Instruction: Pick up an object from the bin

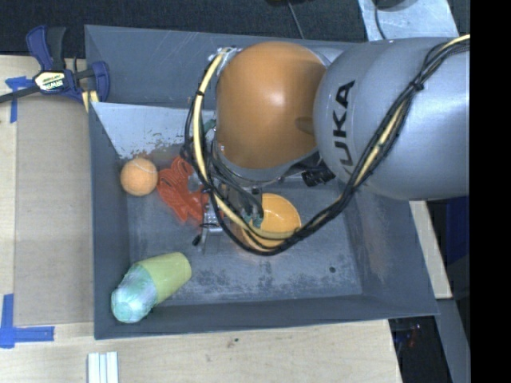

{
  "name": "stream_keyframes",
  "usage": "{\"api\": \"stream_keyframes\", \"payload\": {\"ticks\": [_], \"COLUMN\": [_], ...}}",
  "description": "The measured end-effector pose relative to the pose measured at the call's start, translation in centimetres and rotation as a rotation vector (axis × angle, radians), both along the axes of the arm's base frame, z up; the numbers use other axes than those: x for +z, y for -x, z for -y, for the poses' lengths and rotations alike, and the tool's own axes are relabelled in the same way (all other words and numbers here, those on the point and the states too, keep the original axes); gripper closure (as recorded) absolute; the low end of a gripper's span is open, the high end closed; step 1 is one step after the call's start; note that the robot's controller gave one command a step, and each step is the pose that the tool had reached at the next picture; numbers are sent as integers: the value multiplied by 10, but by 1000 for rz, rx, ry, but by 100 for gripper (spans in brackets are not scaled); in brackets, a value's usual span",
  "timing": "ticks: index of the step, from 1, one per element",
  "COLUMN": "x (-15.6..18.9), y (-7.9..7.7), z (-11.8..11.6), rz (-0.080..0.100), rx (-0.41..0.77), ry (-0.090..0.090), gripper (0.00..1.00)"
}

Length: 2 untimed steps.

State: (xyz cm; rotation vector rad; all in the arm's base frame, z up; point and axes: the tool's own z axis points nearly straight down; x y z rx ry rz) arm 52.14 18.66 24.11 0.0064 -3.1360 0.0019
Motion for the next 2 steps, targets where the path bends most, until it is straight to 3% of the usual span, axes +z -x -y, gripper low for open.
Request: {"api": "stream_keyframes", "payload": {"ticks": [1, 2], "x": [5, -119], "y": [-2, -62], "z": [1, 32], "rz": [8, 10], "rx": [-5, 187], "ry": [-2, -2], "gripper": [0, 0]}}
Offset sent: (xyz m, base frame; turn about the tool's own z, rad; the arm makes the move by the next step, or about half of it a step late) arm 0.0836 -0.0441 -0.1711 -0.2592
